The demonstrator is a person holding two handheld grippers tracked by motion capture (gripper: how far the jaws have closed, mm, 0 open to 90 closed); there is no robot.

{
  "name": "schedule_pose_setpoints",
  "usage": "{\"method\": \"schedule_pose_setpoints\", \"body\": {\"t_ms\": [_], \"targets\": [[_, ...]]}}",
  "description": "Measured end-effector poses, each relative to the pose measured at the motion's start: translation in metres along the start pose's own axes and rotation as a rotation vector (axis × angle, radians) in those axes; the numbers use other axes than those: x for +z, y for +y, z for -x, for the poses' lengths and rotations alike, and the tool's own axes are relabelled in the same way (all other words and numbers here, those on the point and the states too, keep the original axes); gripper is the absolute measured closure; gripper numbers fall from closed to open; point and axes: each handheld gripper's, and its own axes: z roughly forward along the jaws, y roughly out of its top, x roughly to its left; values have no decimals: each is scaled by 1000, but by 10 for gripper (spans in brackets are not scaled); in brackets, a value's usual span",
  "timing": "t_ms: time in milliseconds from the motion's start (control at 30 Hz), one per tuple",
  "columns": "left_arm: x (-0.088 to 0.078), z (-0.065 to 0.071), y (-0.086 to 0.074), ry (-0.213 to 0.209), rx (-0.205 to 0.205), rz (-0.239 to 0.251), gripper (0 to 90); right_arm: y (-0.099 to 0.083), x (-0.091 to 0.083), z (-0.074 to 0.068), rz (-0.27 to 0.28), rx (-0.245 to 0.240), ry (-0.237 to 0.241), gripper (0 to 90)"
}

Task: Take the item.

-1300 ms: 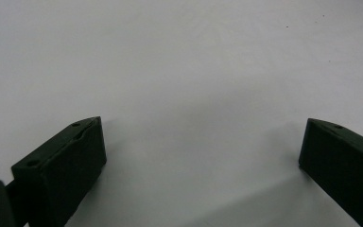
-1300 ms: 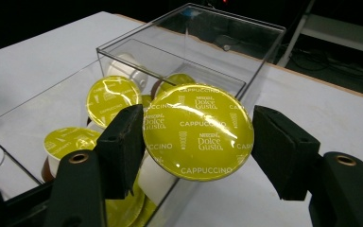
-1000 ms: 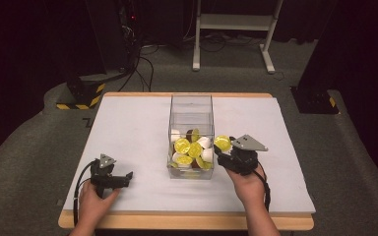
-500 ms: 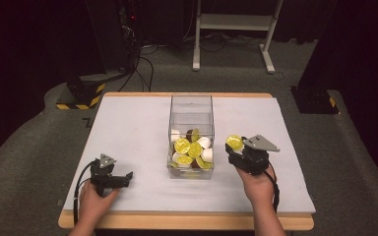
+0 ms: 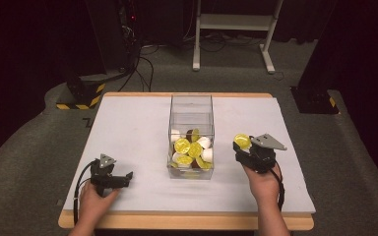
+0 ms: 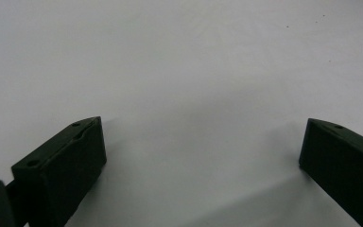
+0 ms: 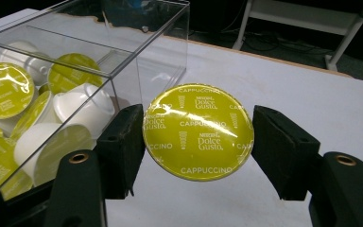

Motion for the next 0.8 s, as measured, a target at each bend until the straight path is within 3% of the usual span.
{"method": "schedule_pose_setpoints", "body": {"t_ms": [500, 800], "targets": [[0, 1, 0, 2, -6, 5, 14, 1, 24, 14, -19, 34, -1, 371], [0, 1, 0, 2, -5, 4, 14, 0, 44, 18, -49, 24, -22, 372]]}}
